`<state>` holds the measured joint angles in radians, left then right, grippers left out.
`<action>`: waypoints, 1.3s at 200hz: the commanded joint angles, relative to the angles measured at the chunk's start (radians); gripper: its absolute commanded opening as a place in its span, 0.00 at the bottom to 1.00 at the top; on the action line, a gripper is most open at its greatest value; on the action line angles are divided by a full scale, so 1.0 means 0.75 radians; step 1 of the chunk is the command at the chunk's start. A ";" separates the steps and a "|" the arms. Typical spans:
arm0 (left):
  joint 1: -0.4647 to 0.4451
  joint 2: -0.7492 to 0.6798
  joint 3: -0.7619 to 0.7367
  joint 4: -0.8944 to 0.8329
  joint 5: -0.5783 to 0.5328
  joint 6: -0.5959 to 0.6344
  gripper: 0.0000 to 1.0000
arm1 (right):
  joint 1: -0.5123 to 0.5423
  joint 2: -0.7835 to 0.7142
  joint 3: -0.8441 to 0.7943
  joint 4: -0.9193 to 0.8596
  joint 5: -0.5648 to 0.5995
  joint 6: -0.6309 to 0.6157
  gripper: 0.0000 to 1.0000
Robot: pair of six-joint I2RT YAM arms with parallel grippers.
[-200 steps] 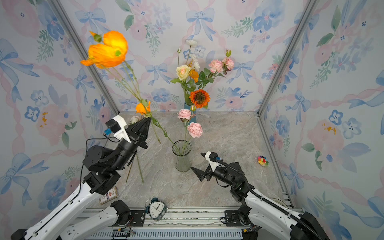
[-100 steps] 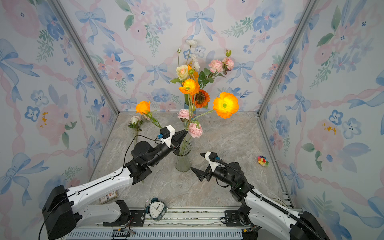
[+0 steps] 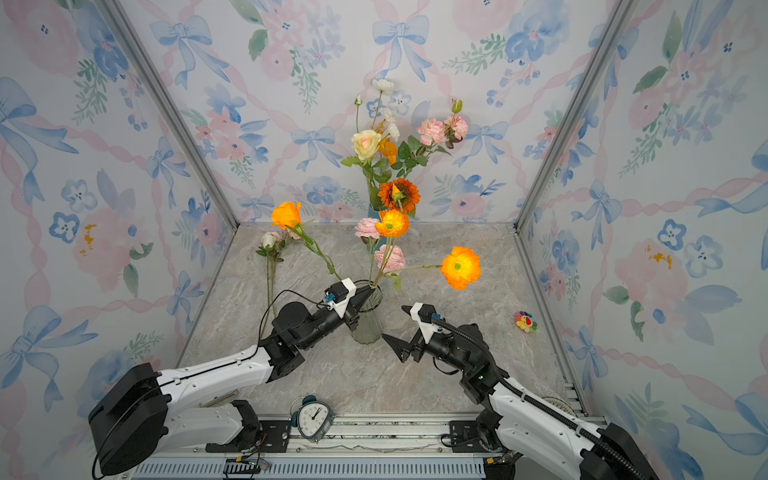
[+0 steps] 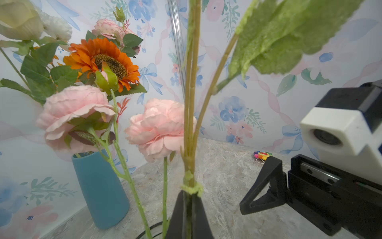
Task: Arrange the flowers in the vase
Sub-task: 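Lower the orange poppy stems into the glass vase with the left gripper, then open the left gripper and move it back to the remaining stems on the table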
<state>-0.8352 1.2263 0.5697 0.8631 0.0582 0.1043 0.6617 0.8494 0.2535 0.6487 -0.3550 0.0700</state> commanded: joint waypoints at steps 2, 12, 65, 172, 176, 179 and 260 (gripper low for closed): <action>0.011 0.013 -0.019 0.076 0.024 -0.023 0.01 | -0.011 0.000 0.004 0.004 0.009 -0.008 0.97; 0.014 0.014 -0.029 0.075 0.017 -0.040 0.03 | -0.012 -0.002 0.004 0.002 0.010 -0.009 0.97; 0.016 -0.028 -0.088 0.075 -0.038 -0.075 0.13 | -0.011 0.006 0.009 0.002 0.005 -0.010 0.97; 0.030 -0.242 -0.119 -0.076 -0.221 -0.131 0.32 | 0.001 -0.009 0.026 -0.049 -0.010 -0.028 0.97; 0.038 -0.259 -0.111 -0.120 -0.238 -0.148 0.32 | 0.003 -0.006 0.026 -0.049 -0.012 -0.028 0.97; 0.045 -0.271 -0.101 -0.154 -0.250 -0.161 0.33 | 0.003 -0.004 0.026 -0.047 -0.012 -0.028 0.97; 0.312 -0.541 0.077 -1.322 -0.881 -0.646 0.38 | 0.087 0.047 0.068 -0.090 -0.002 -0.068 0.97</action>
<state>-0.6773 0.8413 0.6048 0.1993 -0.4126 -0.2173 0.7021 0.8562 0.2646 0.5930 -0.3565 0.0391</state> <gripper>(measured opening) 0.389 0.969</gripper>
